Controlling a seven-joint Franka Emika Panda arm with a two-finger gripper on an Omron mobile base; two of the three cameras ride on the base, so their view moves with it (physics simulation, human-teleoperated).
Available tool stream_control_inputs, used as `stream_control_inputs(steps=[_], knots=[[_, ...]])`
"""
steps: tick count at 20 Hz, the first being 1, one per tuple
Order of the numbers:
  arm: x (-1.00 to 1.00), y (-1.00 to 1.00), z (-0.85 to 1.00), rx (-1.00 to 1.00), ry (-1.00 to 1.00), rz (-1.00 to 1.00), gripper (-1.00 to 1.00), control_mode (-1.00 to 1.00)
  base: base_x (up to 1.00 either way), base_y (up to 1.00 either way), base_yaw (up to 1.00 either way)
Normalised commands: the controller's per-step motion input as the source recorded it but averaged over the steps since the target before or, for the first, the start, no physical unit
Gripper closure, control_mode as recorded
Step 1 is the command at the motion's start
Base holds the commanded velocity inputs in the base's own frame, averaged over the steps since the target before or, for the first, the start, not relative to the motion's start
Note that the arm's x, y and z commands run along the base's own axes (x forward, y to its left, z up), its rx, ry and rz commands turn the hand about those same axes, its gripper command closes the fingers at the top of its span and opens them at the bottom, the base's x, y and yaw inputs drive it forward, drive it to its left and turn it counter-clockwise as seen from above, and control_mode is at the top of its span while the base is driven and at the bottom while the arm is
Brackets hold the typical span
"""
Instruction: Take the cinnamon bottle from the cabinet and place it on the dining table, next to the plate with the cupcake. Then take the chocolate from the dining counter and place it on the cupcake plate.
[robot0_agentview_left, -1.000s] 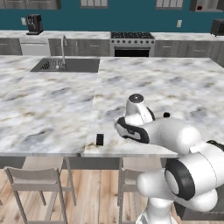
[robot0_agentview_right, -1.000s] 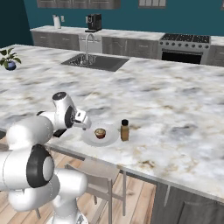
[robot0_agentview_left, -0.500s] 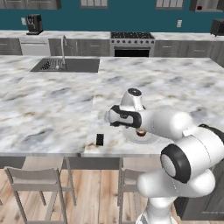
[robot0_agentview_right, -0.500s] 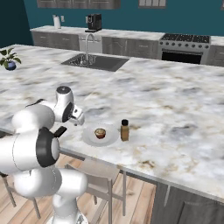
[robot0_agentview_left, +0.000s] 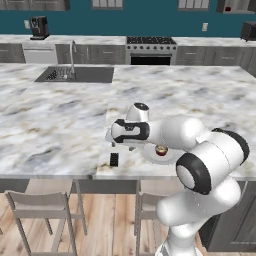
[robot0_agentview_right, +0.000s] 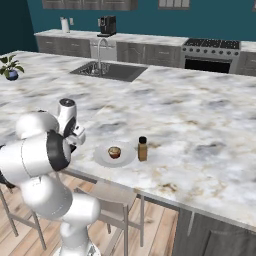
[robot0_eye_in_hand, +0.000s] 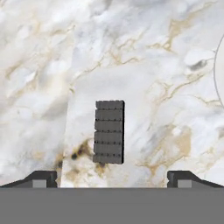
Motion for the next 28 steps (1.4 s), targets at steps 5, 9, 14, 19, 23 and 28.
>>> stream_control_inputs(steps=[5, 9, 14, 19, 23, 28], knots=[[0.00, 0.51, -0.16, -0.14, 0.12, -0.01, -1.00, -1.00, 0.00, 0.00, 0.00], [0.00, 0.20, -0.26, -0.19, 0.01, -0.06, -1.00, -1.00, 0.00, 0.00, 0.00], [0.10, 0.00, -0.26, -0.04, 0.04, -0.14, -1.00, -1.00, 0.00, 0.00, 0.00], [0.10, -0.03, -0.18, 0.00, 0.01, -0.17, -1.00, -1.00, 0.00, 0.00, 0.00], [0.05, -0.10, -0.14, 0.00, 0.00, -0.15, -1.00, -1.00, 0.00, 0.00, 0.00], [0.11, -0.04, -0.24, 0.01, 0.04, -0.08, -1.00, -1.00, 0.00, 0.00, 0.00]])
